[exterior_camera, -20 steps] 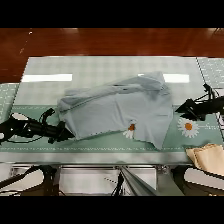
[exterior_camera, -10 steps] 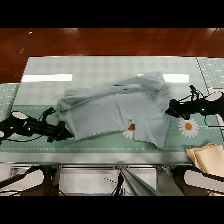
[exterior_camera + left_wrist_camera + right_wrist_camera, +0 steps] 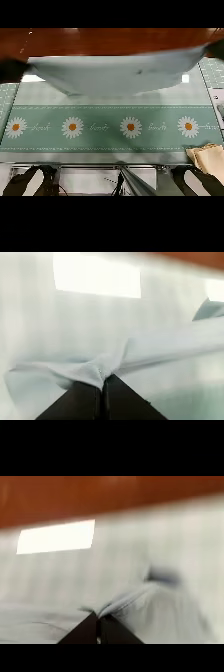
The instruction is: Fold the shirts.
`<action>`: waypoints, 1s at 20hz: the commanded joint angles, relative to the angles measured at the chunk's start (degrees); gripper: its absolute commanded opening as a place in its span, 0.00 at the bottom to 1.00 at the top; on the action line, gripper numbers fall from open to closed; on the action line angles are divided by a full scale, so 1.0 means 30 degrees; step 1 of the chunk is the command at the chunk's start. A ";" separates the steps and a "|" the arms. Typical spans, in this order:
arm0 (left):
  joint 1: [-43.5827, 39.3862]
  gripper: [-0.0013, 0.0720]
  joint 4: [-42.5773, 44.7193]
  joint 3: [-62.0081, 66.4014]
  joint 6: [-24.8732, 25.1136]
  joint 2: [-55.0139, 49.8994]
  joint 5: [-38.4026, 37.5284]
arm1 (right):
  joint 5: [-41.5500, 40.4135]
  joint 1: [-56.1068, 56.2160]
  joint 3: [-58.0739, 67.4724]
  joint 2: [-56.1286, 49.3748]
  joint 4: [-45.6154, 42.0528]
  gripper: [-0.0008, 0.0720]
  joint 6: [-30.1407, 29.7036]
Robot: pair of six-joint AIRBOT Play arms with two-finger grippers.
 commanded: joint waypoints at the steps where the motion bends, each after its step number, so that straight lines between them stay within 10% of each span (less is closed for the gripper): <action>1: 0.0007 0.04 0.0066 0.6739 -0.0561 0.3774 0.3337 | -0.2645 0.0015 0.4903 0.3337 -0.1690 0.05 0.1902; 11: 0.0007 0.04 0.7249 1.4819 -0.5719 0.5472 -0.5370 | 0.2208 0.0015 1.1373 0.6135 -0.8269 0.05 0.5260; 20: 0.0007 0.04 0.7366 0.9945 -0.6849 0.4634 -1.3187 | 1.4185 0.0015 1.1489 0.2266 -0.9639 0.05 0.4175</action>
